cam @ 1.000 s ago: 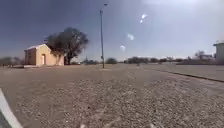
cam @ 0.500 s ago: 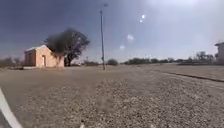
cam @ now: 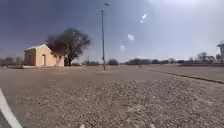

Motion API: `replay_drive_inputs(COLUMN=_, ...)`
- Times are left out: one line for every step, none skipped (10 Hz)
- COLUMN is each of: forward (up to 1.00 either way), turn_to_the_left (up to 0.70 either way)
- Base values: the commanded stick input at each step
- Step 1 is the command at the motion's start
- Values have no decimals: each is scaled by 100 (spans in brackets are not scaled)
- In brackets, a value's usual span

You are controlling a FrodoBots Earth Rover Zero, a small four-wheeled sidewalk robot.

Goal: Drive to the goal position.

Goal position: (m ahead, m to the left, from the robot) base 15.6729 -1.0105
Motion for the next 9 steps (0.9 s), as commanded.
replay_drive_inputs(forward=70, turn_to_the_left=0)
replay_drive_inputs(forward=70, turn_to_the_left=0)
replay_drive_inputs(forward=70, turn_to_the_left=0)
replay_drive_inputs(forward=70, turn_to_the_left=0)
replay_drive_inputs(forward=70, turn_to_the_left=0)
replay_drive_inputs(forward=70, turn_to_the_left=0)
replay_drive_inputs(forward=70, turn_to_the_left=0)
replay_drive_inputs(forward=70, turn_to_the_left=0)
replay_drive_inputs(forward=70, turn_to_the_left=0)
